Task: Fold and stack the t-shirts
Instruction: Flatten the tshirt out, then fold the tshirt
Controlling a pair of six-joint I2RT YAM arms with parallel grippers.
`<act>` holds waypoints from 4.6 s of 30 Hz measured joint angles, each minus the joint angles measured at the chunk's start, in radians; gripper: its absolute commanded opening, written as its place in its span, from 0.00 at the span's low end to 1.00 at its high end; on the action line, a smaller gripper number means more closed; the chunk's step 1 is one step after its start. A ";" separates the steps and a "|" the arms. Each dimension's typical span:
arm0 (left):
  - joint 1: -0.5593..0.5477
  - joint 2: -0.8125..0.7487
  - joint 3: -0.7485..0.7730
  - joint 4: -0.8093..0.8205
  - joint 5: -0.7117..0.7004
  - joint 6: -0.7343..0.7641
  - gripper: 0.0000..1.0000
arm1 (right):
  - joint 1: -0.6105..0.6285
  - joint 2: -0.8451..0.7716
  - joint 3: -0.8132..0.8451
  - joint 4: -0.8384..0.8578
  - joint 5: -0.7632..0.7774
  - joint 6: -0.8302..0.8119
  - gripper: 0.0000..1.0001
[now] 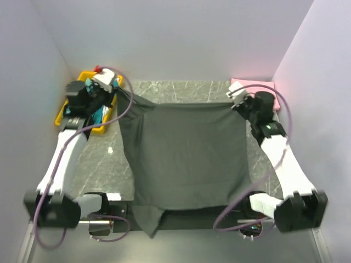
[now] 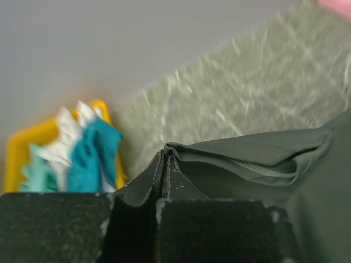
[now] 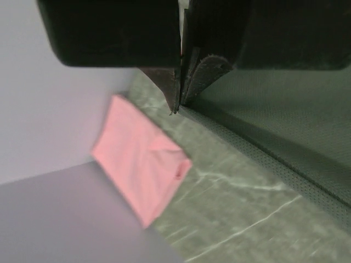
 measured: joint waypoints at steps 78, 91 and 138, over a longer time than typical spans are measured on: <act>0.080 0.710 0.343 -0.420 0.171 0.103 0.56 | -0.198 0.762 0.562 -0.215 -0.196 -0.055 0.26; -0.145 0.631 0.109 -0.502 0.135 0.277 0.61 | -0.090 0.997 0.604 -0.340 -0.163 0.072 0.25; -0.300 0.533 0.048 -0.795 0.108 0.342 0.22 | -0.093 1.020 0.605 -0.353 -0.091 0.092 0.22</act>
